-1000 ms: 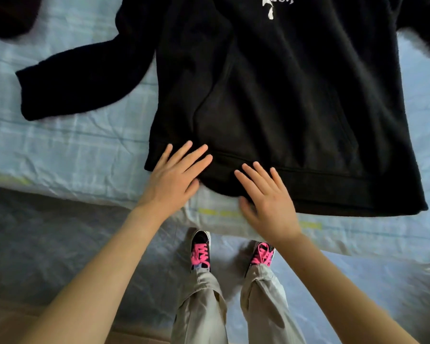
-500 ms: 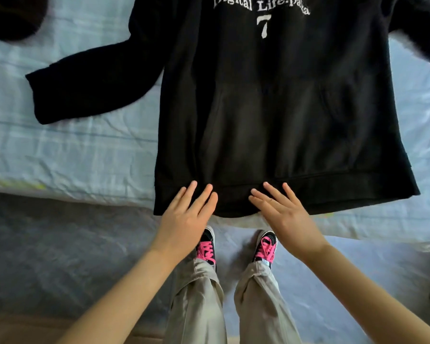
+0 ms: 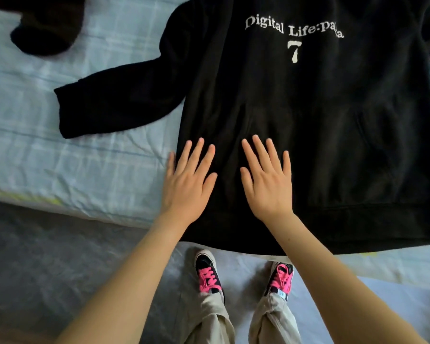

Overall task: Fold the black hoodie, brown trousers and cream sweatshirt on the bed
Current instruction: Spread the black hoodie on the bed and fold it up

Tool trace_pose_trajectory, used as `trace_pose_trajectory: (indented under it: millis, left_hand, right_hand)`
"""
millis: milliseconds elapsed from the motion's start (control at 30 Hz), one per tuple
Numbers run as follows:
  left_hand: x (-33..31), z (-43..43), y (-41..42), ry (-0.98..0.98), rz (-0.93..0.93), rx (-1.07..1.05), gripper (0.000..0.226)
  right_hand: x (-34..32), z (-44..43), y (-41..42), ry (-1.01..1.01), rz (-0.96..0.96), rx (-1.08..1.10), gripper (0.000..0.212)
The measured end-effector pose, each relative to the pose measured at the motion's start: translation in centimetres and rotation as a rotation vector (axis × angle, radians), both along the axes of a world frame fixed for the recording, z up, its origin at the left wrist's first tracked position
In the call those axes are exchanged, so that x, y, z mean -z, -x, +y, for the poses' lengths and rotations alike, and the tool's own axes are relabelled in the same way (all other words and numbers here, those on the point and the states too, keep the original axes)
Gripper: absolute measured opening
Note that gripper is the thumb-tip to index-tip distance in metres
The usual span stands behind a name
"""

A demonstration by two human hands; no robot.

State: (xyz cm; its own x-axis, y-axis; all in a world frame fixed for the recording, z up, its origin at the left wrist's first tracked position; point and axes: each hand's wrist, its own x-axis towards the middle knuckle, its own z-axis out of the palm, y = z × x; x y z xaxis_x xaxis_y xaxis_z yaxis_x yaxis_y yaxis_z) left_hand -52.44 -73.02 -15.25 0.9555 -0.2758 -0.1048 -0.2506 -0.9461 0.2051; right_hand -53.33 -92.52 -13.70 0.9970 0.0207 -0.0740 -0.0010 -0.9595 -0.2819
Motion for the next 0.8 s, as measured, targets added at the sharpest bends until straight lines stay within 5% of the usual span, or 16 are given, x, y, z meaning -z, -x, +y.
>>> trace_pose_trajectory:
  millis: [333, 433, 567, 800]
  left_hand:
    - [-3.4, 0.0, -1.6, 0.112, 0.074, 0.028, 0.052]
    - [-4.8, 1.8, -5.4, 0.364, -0.137, 0.043, 0.037]
    - [-5.9, 5.5, -13.5, 0.368, -0.367, -0.051, 0.028]
    - [-4.1, 10.5, -24.6, 0.094, 0.032, -0.228, 0.060]
  right_hand:
    - [-2.4, 1.0, -0.8, 0.021, 0.051, 0.038, 0.054]
    - [-3.9, 2.3, -3.5, -0.005, -0.069, 0.104, 0.048]
    - [-5.6, 5.4, -9.7, -0.195, -0.201, 0.036, 0.047]
    - [-3.9, 9.7, -20.9, -0.307, -0.180, 0.065, 0.058]
